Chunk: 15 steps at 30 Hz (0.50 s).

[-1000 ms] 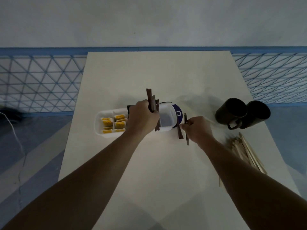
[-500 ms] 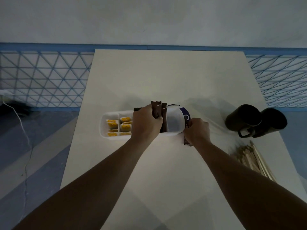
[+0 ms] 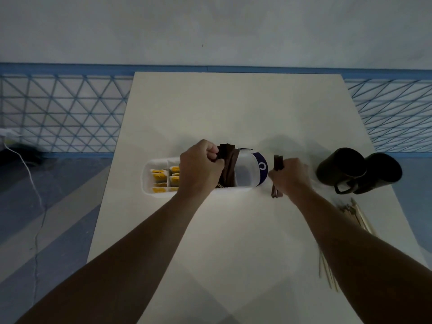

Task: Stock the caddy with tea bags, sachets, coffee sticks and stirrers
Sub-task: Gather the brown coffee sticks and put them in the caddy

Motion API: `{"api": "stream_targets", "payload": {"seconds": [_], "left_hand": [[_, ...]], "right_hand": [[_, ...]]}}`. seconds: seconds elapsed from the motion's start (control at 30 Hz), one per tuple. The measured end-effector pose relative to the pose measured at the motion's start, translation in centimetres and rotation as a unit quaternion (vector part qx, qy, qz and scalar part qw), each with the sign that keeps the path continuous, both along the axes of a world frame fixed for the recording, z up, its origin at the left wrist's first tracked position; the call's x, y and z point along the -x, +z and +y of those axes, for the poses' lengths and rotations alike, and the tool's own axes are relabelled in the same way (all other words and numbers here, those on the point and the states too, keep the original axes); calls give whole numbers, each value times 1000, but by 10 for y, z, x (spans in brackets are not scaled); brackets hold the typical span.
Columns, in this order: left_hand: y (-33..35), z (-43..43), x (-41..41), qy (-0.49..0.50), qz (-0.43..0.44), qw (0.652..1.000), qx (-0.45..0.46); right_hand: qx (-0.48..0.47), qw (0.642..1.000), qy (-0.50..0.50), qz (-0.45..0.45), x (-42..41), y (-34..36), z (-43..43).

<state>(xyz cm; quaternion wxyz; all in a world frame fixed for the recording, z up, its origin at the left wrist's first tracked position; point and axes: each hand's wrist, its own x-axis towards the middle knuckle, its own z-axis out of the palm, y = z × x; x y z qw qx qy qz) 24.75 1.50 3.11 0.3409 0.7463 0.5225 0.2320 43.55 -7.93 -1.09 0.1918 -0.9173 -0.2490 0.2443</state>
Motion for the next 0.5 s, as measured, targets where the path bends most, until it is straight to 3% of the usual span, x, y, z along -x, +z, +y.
{"api": "stream_targets", "payload": {"seconds": [0.27, 0.5], "left_hand": [[-2, -1, 11, -25, 63, 998, 18], [-4, -3, 16, -50, 76, 996, 23]], "right_hand": [[-119, 990, 3, -72, 0, 57, 30], [-193, 977, 41, 80, 42, 65, 40]]}}
